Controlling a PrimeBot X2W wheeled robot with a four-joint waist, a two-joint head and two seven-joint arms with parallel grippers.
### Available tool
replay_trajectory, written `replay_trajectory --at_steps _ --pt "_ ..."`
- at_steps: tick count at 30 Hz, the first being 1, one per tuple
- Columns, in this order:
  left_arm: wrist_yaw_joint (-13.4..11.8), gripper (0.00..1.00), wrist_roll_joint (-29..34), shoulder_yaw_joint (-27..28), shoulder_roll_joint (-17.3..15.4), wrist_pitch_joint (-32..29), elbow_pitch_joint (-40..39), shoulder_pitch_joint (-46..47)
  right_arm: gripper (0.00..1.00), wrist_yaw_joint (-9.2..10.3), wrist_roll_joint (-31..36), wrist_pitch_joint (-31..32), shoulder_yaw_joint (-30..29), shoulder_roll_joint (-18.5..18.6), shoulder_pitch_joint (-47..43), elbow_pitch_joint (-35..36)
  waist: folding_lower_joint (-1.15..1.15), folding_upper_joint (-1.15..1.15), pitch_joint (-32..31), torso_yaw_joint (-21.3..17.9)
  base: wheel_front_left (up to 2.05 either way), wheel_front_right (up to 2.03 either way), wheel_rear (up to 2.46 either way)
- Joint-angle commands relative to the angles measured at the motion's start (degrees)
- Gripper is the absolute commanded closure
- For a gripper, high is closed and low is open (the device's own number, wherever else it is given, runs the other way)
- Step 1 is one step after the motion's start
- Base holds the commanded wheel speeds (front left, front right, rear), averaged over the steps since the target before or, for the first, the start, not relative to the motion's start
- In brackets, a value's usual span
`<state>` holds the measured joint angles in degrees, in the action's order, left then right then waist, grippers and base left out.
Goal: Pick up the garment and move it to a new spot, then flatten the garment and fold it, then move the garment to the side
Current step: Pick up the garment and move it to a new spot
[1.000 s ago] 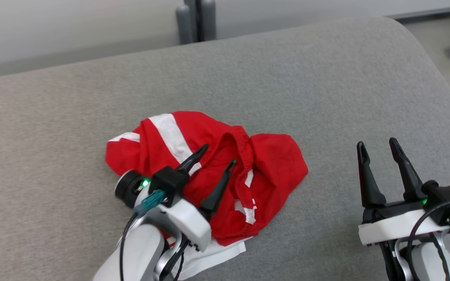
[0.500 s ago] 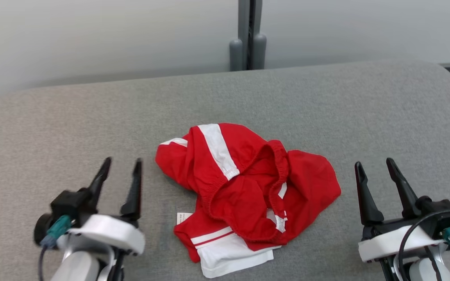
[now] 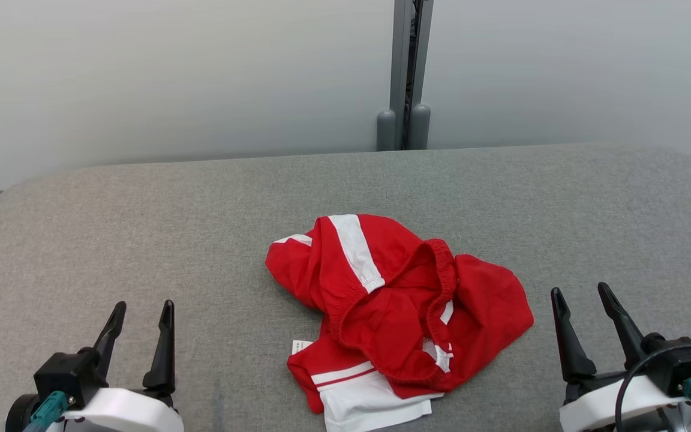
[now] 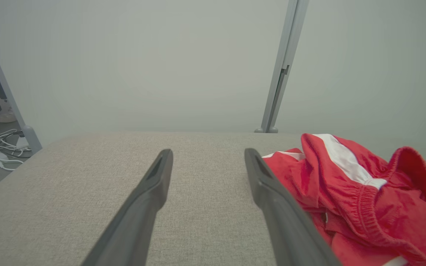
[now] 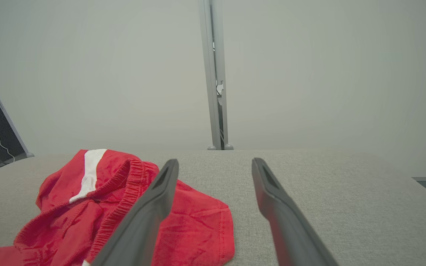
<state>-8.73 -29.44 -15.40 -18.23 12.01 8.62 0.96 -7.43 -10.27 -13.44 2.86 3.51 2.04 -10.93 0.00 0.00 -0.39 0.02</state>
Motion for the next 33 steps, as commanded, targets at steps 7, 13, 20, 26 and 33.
replay_trajectory --at_steps 7,13,20,26,33 --pt "-1.4 0.0 0.7 -0.7 -1.3 -1.2 -3.6 -4.0 0.0 -0.11 0.5 1.5 -0.9 1.0 -3.0 1.1 0.0 0.0 -1.4 -0.1 0.0 0.0 0.0" --pt "-2.2 0.0 0.2 -0.7 -2.0 -2.0 -5.7 -6.2 0.0 -0.11 0.7 2.4 -2.0 1.1 -5.0 2.5 0.0 0.0 -2.1 -0.2 0.0 0.0 0.0" --pt "-2.7 0.0 -0.3 -0.7 -2.3 -3.0 -7.0 -7.0 0.0 -0.11 0.9 3.3 -2.9 1.0 -6.1 4.0 0.0 0.0 -2.1 -0.2 0.0 0.0 0.0" --pt "-3.1 0.0 -0.4 -0.8 -2.6 -3.4 -7.3 -6.9 0.0 -0.11 1.1 3.6 -3.2 0.6 -6.6 4.5 0.0 0.0 -2.0 -0.2 0.0 0.0 0.0" --pt "-3.5 0.0 -0.4 -0.7 -2.9 -3.6 -7.7 -6.6 0.0 -0.11 1.2 3.9 -3.5 0.3 -6.6 5.0 0.0 0.0 -1.9 -0.1 0.0 0.0 0.0"
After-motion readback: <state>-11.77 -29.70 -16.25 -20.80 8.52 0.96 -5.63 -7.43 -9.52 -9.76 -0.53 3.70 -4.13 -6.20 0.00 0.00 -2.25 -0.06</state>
